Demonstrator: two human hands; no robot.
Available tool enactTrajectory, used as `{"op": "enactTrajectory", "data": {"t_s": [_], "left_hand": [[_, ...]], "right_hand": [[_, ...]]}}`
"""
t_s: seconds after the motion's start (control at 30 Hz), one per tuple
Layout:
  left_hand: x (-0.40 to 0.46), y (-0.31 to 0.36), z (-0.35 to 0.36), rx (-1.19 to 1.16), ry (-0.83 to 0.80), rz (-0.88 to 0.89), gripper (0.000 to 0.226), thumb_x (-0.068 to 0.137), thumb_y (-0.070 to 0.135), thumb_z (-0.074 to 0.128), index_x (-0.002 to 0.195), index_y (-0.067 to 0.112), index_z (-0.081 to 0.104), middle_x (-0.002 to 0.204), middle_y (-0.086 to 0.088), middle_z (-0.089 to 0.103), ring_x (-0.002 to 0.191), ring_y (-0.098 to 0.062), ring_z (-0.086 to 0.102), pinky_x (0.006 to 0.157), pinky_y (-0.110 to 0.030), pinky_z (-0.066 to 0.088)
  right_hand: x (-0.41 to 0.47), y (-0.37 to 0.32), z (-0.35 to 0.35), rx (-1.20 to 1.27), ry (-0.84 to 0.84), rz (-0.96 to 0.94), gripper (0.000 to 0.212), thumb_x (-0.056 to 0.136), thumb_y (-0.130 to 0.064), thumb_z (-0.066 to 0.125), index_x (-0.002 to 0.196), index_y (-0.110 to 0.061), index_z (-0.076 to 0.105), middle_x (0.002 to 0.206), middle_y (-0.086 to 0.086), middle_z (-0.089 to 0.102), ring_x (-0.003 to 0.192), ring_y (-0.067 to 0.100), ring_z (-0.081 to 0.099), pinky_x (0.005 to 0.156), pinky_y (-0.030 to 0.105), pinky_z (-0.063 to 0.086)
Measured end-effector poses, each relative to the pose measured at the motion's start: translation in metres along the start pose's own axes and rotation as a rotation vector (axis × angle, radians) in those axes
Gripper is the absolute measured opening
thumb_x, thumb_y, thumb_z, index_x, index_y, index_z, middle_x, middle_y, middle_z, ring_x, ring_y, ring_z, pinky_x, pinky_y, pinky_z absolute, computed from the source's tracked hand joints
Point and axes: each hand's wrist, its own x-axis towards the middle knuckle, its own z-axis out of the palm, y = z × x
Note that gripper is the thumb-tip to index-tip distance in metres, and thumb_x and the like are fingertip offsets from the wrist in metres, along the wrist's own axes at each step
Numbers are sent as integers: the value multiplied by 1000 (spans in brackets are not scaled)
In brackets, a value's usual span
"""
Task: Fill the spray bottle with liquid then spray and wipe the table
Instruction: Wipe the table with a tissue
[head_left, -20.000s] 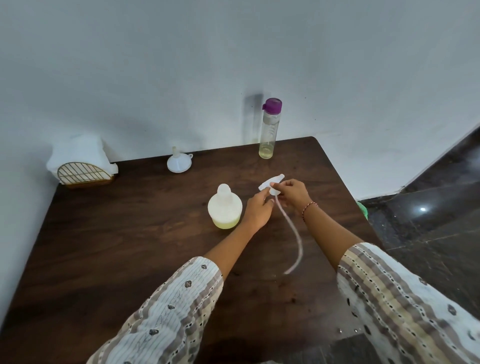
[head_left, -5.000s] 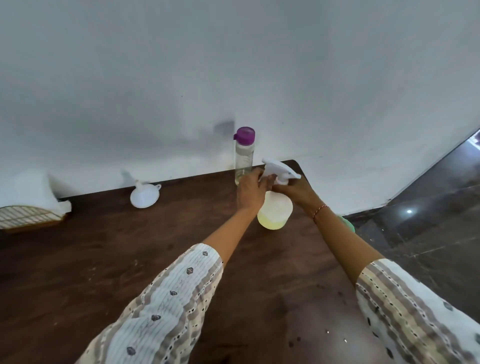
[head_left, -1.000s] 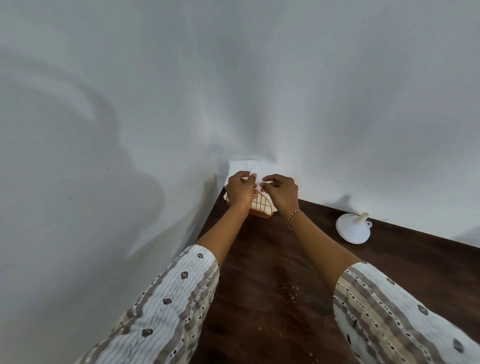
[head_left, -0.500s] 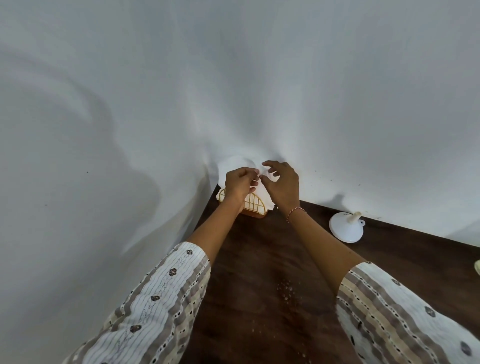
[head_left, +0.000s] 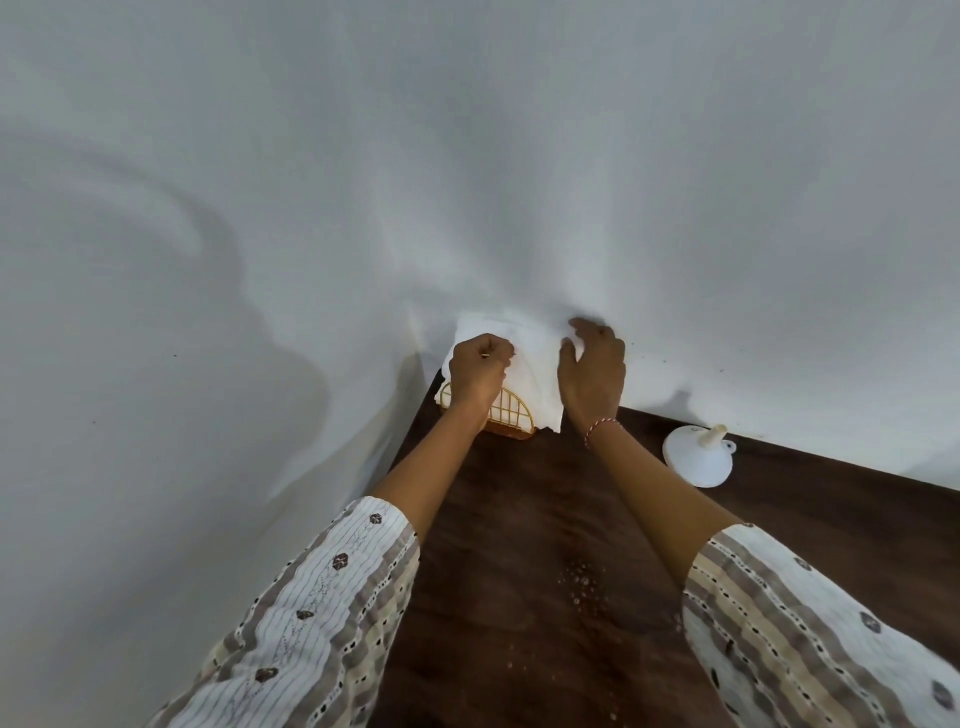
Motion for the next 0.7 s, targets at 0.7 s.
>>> {"op": "enactTrajectory", "data": {"t_s": [0.7], "left_hand": [[-14,32,-37,-13,36,-37,50,92,39,53,135,17,42,141,-5,43,127,-22,43,95,-29,37]], "right_hand": [[17,-44,-28,1004,-311,554,15,86,-15,54,79,-19,65,91,-1,61,101,24,53,100,41,41]]}}
